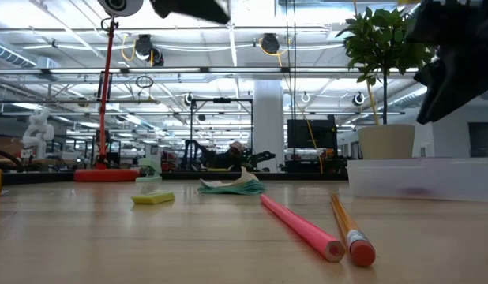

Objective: Pack school essentials
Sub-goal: Put the pencil into the supply box

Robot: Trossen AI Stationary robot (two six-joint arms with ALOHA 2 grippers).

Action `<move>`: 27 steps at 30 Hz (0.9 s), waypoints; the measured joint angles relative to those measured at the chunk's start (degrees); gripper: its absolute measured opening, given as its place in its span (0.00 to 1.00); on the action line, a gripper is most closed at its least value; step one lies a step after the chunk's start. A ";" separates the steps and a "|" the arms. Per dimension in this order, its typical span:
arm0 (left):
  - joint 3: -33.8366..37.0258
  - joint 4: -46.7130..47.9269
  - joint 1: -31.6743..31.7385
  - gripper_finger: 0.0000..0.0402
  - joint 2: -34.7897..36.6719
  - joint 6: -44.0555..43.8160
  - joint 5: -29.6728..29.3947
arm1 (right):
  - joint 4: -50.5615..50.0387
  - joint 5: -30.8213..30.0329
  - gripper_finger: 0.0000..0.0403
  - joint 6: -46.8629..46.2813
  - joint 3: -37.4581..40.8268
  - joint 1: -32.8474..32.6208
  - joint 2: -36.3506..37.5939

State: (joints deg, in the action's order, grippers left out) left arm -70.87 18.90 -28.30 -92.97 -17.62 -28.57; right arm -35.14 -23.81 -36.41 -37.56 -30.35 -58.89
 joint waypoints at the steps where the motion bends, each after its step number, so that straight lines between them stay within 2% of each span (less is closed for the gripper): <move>1: 0.00 -1.08 -0.35 0.58 0.00 0.71 0.17 | 2.16 0.02 0.27 1.01 0.00 0.00 0.00; 7: 0.00 -0.78 -1.26 0.58 0.00 2.50 0.13 | 17.98 1.00 0.27 9.48 -0.05 0.00 -1.61; 13: 0.00 -0.08 -1.34 0.58 0.00 3.38 0.11 | 35.33 8.24 0.27 21.74 -1.32 0.79 -12.64; 22: 0.00 0.63 -1.55 0.58 0.00 3.62 0.06 | 37.03 16.77 0.27 32.93 -15.99 1.88 -33.06; 27: 0.00 0.78 -2.34 0.58 0.00 3.89 0.07 | 34.07 21.66 0.27 36.26 -23.20 1.88 -41.92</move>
State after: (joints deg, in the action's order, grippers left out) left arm -70.87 19.67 -30.63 -92.97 -13.73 -28.50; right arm -1.06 -2.15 -0.15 -60.76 -28.47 -100.81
